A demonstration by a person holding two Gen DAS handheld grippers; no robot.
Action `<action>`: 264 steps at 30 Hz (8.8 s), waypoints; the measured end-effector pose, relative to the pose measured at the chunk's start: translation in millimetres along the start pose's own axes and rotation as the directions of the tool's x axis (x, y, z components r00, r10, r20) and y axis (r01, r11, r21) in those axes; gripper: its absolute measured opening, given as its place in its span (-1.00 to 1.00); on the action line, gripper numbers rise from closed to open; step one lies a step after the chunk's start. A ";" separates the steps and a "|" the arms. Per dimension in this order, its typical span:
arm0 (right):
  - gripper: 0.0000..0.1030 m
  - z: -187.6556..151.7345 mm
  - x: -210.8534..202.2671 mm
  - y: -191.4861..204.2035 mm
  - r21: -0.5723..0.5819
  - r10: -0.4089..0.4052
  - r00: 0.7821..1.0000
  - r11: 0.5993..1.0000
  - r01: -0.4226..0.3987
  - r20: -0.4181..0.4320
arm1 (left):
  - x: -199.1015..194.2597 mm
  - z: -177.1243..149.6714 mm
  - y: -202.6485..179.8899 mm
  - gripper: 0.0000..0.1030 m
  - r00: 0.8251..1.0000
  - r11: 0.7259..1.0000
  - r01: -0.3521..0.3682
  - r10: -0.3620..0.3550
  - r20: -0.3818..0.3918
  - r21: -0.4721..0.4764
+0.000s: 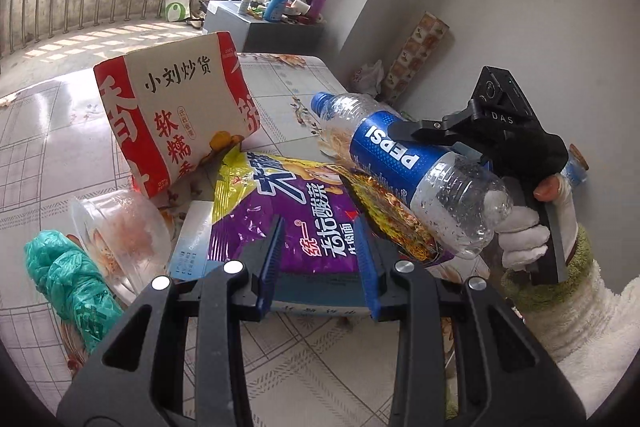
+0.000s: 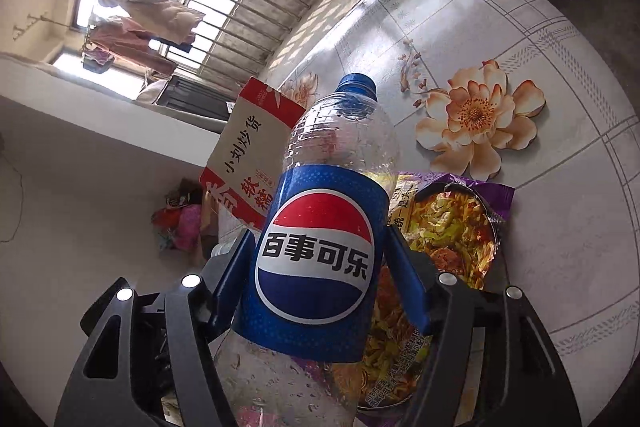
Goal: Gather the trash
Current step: 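Grasp the purple snack bag with the left tool while the right tool holds the Pepsi bottle, then carry the Pepsi bottle and purple bag in both tools to the blue wastebasket, then open both tools over the wastebasket to drop the bottle and bag, then move both tools back to the table pile, then grasp the white-blue cardboard box with the right tool, then grasp the green plastic bag with the left tool while the right tool holds the box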
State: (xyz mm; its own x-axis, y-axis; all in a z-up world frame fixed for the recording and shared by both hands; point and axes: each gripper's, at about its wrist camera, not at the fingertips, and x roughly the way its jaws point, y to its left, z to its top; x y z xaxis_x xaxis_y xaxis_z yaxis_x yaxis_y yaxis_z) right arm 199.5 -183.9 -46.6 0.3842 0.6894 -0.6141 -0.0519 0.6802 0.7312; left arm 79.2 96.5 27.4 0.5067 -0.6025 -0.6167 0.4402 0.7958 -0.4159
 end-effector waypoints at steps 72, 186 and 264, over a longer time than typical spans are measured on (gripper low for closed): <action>0.25 -93.5 -198.0 -62.9 0.026 0.066 0.887 0.996 -0.088 0.458 | 21.0 46.8 -111.4 -1.00 0.952 0.963 0.254 -0.266 0.150 0.095; 0.41 -102.5 -170.2 -49.6 -0.047 -0.346 0.812 0.909 0.415 0.470 | -10.8 46.3 -86.5 0.67 0.915 0.949 -0.313 0.296 0.275 0.022; 0.32 -111.8 113.5 101.7 -0.628 -0.392 0.918 0.729 0.273 -0.057 | -30.6 -60.3 58.3 -0.41 0.941 0.936 -0.274 0.308 0.139 -0.222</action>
State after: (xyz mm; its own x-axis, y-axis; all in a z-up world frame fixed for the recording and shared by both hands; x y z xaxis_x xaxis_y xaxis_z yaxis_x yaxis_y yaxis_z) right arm 134.8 -8.6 -75.1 0.3209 0.3801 -0.8675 -0.5116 0.8404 0.1790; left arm 44.6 164.9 -18.2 0.7153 -0.3302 -0.6158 0.1085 0.9231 -0.3689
